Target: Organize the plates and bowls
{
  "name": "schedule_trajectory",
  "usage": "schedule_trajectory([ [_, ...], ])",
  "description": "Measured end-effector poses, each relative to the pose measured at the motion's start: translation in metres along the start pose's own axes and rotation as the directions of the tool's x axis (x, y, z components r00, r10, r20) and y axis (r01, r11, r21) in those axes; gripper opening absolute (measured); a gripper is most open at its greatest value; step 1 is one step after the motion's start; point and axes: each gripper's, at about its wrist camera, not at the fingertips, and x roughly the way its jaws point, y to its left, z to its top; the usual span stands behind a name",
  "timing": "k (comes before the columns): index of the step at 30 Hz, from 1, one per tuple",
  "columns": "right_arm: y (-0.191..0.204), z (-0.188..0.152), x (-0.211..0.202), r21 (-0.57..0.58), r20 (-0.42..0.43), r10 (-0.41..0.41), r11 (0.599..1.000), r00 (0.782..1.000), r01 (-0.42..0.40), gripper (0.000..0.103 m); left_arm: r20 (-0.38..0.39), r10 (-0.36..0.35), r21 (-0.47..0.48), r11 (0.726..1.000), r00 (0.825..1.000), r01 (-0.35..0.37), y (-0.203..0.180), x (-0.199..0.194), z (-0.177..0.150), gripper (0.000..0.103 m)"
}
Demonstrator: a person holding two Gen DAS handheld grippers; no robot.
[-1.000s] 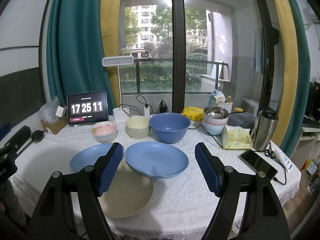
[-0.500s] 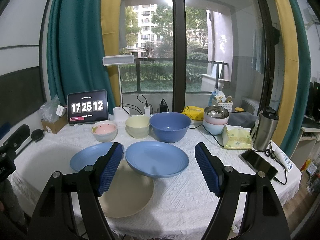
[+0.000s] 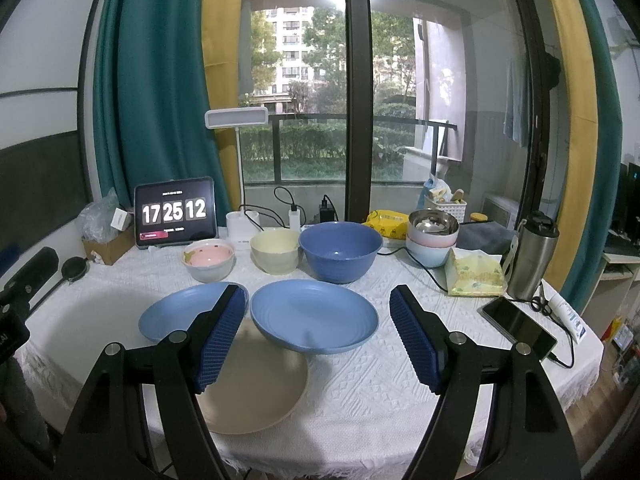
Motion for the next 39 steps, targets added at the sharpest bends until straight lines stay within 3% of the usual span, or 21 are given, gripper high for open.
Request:
schedule_trajectory([
  [8,-0.003,-0.022,0.009,0.000,-0.029,0.001,1.000,1.000,-0.001,0.078,-0.029,0.006,-0.001,1.000,1.000,-0.006,0.002,0.006,-0.014,0.102],
  [20,-0.002,-0.039,0.047,-0.009,-0.145,0.034,0.999,0.989,-0.035,0.077,-0.145,0.024,0.002,1.000,0.989,-0.024,0.000,0.044,-0.037,0.102],
  [26,0.003,-0.043,0.069,-0.011,-0.191,0.050,0.999,0.980,-0.053,0.070,-0.200,0.034,0.006,0.999,0.979,-0.033,0.002,0.067,-0.047,0.102],
  [31,0.010,-0.048,0.089,-0.022,-0.233,0.072,0.997,0.970,-0.079,0.058,-0.263,0.035,-0.008,0.999,0.964,-0.038,0.009,0.089,-0.058,0.101],
  [39,0.032,-0.049,0.119,-0.046,-0.285,0.136,0.987,0.949,-0.155,0.046,-0.353,0.051,-0.025,0.998,0.934,-0.063,0.021,0.127,-0.076,0.082],
])
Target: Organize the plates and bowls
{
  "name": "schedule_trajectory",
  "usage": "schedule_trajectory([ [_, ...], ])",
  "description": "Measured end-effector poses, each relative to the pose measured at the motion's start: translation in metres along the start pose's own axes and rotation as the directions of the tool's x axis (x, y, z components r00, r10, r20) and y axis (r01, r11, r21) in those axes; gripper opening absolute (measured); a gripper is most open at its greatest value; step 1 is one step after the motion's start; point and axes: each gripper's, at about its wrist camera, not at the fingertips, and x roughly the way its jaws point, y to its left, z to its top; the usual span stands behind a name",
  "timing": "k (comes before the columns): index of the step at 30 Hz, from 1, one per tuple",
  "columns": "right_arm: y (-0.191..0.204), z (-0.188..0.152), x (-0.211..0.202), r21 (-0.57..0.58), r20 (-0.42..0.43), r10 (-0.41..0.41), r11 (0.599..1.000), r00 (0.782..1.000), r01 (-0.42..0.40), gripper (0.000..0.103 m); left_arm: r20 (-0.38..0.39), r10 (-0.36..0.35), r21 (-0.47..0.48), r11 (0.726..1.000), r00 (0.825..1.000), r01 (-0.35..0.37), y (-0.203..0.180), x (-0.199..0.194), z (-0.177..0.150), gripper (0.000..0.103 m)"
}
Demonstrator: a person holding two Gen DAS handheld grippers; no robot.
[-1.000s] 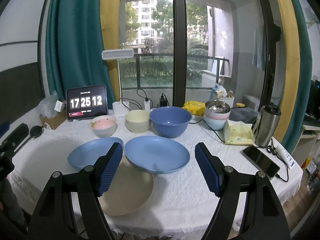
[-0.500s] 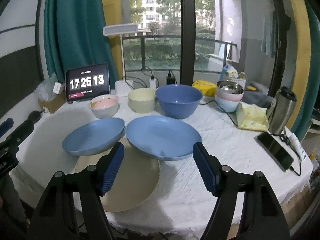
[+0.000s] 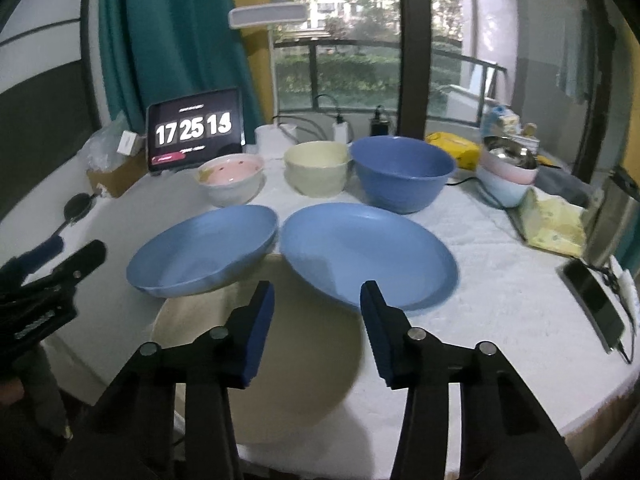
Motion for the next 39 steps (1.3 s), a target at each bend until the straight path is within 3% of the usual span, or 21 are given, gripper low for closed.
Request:
schedule_trajectory([
  [6,0.013,0.010,0.026,-0.017,-0.030,0.042,0.999,0.999,-0.042,0.044,-0.063,0.014,-0.024,1.000,0.998,-0.015,0.011,0.030,0.000,0.068],
  [21,0.031,0.026,0.070,-0.005,-0.100,0.136,0.991,0.986,-0.137,0.033,-0.161,0.023,-0.063,0.997,0.987,-0.033,0.028,0.081,0.001,0.056],
  [39,0.037,0.029,0.098,-0.007,-0.155,0.150,0.988,0.976,-0.153,0.030,-0.276,-0.036,-0.149,0.989,0.961,-0.006,0.046,0.119,-0.003,0.055],
])
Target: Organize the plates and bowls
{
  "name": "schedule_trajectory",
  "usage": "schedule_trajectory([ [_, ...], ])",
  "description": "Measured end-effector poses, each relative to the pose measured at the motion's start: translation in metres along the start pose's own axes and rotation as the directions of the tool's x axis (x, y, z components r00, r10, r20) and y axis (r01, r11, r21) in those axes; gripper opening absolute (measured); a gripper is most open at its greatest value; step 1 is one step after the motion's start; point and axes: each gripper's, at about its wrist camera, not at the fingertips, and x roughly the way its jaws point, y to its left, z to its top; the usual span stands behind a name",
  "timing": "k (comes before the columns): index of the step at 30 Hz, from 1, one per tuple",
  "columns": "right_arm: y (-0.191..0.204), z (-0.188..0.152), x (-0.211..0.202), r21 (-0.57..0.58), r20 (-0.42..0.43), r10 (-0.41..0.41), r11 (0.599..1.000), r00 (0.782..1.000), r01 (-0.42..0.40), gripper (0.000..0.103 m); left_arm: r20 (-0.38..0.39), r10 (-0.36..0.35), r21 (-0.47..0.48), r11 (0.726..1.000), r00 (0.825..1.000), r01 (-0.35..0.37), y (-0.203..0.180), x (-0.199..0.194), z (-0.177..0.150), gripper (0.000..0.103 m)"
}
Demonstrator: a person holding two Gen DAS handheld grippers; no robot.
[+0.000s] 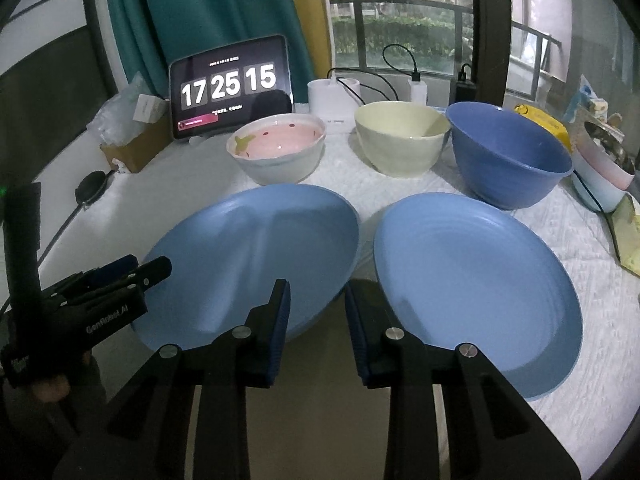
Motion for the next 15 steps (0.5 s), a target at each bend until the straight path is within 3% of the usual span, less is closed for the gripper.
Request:
schedule_trajectory([
  [4,0.000,0.000,0.004,-0.003,-0.011,-0.007,1.000,1.000,0.007,0.030,-0.005,-0.017,-0.002,1.000,1.000,0.017,-0.001,0.002,0.000,0.055],
  [10,0.001,0.001,0.007,-0.004,-0.021,-0.007,1.000,1.000,0.007,0.030,-0.002,-0.045,0.033,0.998,0.999,0.045,-0.009,0.003,0.001,0.031],
  [15,0.000,0.000,0.008,0.004,-0.029,-0.010,1.000,1.000,0.010,0.031,0.015,-0.035,0.055,0.998,0.999,0.034,-0.013,-0.001,0.002,0.024],
])
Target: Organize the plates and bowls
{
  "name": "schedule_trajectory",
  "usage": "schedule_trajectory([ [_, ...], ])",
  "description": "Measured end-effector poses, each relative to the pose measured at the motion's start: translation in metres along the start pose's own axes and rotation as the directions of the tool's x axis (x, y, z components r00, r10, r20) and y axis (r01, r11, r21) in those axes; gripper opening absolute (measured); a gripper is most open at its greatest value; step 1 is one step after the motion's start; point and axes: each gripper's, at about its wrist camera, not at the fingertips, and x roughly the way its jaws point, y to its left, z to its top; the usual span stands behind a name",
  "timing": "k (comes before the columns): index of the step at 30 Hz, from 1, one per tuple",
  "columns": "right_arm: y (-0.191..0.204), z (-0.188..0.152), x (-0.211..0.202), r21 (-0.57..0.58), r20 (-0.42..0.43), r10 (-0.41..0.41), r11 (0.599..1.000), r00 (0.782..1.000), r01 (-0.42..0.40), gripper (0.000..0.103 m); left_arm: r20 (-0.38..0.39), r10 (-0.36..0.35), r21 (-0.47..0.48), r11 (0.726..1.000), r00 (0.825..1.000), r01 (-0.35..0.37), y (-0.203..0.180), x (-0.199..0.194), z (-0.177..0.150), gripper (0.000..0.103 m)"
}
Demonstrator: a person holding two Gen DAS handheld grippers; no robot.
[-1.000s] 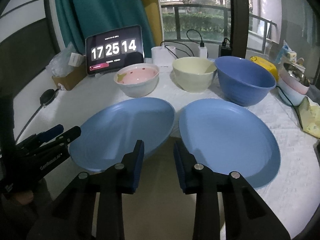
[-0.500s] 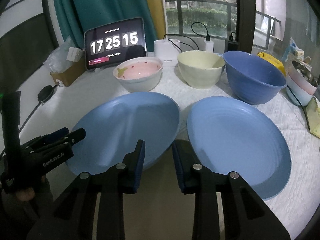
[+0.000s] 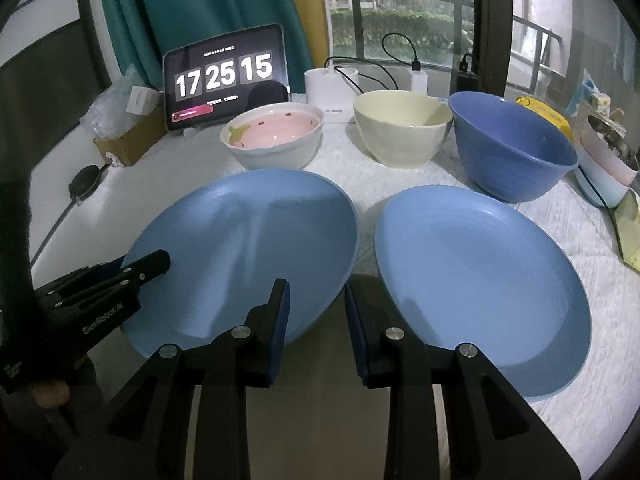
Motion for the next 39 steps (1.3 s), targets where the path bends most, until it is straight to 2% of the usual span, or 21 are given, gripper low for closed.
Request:
schedule_trajectory([
  [3,0.001,-0.001,0.000,-0.003,-0.001,-0.010,1.000,1.000,0.010,0.030,0.007,-0.001,0.011,1.000,1.000,0.000,-0.001,-0.004,0.001,0.023],
  [7,-0.001,-0.001,0.000,0.003,0.002,-0.019,1.000,1.000,0.019,0.025,0.014,0.001,0.019,1.000,1.000,-0.001,-0.002,-0.009,-0.001,0.023],
  [19,0.001,-0.011,-0.021,0.004,0.032,-0.031,1.000,0.999,0.031,0.023,0.049,-0.014,0.030,0.999,0.999,0.013,-0.007,-0.040,-0.010,0.023],
  [32,0.007,-0.038,-0.051,0.012,0.043,-0.028,1.000,0.999,0.028,0.023,0.083,-0.014,0.054,0.998,0.996,0.009,-0.017,-0.080,-0.031,0.023],
  [39,0.005,-0.055,-0.061,0.023,0.032,-0.022,1.000,0.999,0.021,0.023,0.077,-0.013,0.068,0.998,0.997,0.007,-0.021,-0.091,-0.045,0.023],
])
